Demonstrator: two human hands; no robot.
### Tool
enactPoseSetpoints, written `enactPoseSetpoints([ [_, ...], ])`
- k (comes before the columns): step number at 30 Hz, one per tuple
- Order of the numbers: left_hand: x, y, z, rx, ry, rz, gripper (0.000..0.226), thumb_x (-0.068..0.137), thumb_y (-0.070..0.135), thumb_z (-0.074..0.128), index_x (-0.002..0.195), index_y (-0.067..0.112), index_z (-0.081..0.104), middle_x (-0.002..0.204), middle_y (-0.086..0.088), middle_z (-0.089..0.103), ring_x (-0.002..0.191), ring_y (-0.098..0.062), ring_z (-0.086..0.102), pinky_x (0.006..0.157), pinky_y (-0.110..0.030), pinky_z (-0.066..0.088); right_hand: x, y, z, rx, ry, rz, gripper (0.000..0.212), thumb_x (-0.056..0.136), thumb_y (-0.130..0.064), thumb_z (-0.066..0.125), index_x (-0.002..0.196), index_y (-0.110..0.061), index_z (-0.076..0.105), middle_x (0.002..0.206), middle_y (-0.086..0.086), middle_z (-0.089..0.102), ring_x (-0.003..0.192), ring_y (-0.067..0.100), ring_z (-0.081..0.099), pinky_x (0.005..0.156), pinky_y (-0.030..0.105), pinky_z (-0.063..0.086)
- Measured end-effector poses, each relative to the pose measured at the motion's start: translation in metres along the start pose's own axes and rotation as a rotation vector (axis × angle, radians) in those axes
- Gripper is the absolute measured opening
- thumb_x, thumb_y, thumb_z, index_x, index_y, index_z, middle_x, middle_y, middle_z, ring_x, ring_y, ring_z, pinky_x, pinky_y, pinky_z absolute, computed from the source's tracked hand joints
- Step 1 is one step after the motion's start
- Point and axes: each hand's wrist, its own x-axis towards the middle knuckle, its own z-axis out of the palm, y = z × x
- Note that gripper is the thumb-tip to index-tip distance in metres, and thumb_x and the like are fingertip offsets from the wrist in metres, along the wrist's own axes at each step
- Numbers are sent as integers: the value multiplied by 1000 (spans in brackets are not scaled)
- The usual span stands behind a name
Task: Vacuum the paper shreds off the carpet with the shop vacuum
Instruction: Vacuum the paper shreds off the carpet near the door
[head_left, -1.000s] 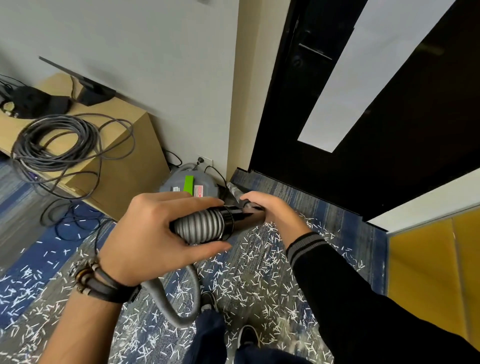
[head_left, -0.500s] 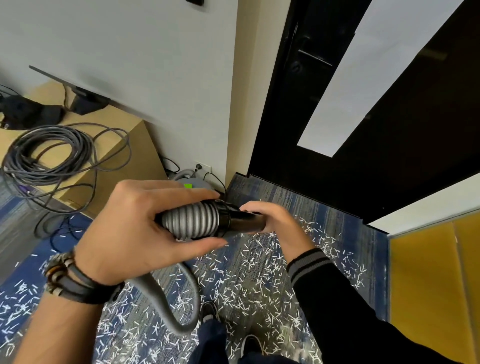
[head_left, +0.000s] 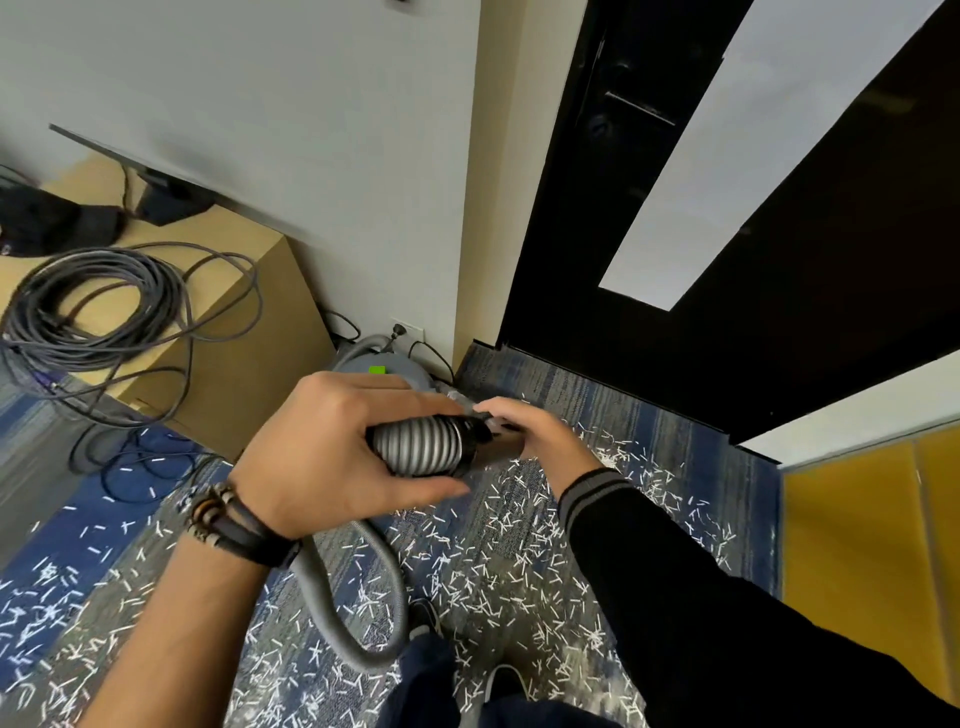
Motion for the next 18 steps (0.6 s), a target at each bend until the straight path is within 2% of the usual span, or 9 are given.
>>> enactPoseSetpoints([
  [3, -2, -5, 0, -6, -46, -17, 57, 69, 67, 85, 115, 34, 78, 95, 15, 76, 86, -1, 71, 78, -32, 59, 8, 14, 7, -39, -31, 80, 12, 99, -21, 50, 99, -9, 54, 63, 4, 64, 51, 14, 64, 54, 25, 51],
  [5, -4, -2, 0, -11, -69, -15, 58, 67, 69, 85, 114, 36, 79, 96, 18, 76, 87, 3, 70, 79, -29, 58, 6, 20, 12, 11, 4, 97, 16, 101, -23, 47, 101, -8, 55, 72, 5, 64, 59, 16, 63, 61, 29, 50],
  [8, -5, 8, -5, -34, -65, -2, 58, 66, 69, 85, 114, 37, 78, 96, 19, 76, 86, 5, 70, 78, -27, 58, 0, 45, 0, 183, 12, 4, 21, 98, -24, 56, 109, -6, 59, 96, 15, 66, 74, 20, 63, 66, 33, 55],
  [10, -4, 18, -8, -42, -75, 33, 57, 68, 69, 84, 114, 36, 79, 95, 19, 76, 85, 4, 70, 76, -26, 58, 4, 61, -8, 195, 17, 30, 36, 93, -30, 63, 117, -3, 57, 116, 25, 62, 81, 24, 65, 72, 37, 55],
  [13, -4, 37, -6, -46, -139, 95, 56, 68, 70, 83, 114, 37, 78, 97, 24, 74, 87, 9, 68, 78, -17, 56, 24, 93, -17, 216, -27, 43, 47, 88, -31, 66, 121, -2, 50, 106, 18, 60, 90, 30, 60, 85, 44, 51],
  [15, -7, 49, 0, -61, -196, 111, 56, 67, 71, 83, 114, 40, 77, 97, 26, 73, 86, 11, 67, 76, -15, 55, 18, 113, -16, 259, -27, 33, 61, 83, -33, 73, 126, 1, 47, 116, 20, 55, 104, 34, 53, 97, 49, 44],
  [16, -10, 53, 4, -71, -219, 114, 56, 67, 71, 84, 115, 41, 76, 96, 26, 72, 85, 11, 67, 74, -16, 55, 26, 128, -20, 298, -38, 50, 71, 83, -33, 72, 135, 6, 44, 120, 21, 53, 107, 35, 53, 100, 50, 44],
  [17, -14, 57, 7, -77, -231, 119, 57, 67, 70, 84, 115, 42, 75, 95, 26, 72, 85, 11, 66, 72, -16, 56, 29, 140, -22, 366, -70, 66, 81, 82, -33, 73, 144, 6, 37, 121, 21, 52, 107, 34, 54, 100, 51, 45],
  [18, -18, 62, 9, -82, -235, 122, 57, 67, 70, 85, 116, 42, 75, 95, 26, 72, 84, 11, 66, 71, -16, 55, 3, 137, -14, 331, -46, 87, 86, 79, -32, 75, 146, 5, 36, 120, 22, 53, 105, 33, 55, 99, 50, 46],
])
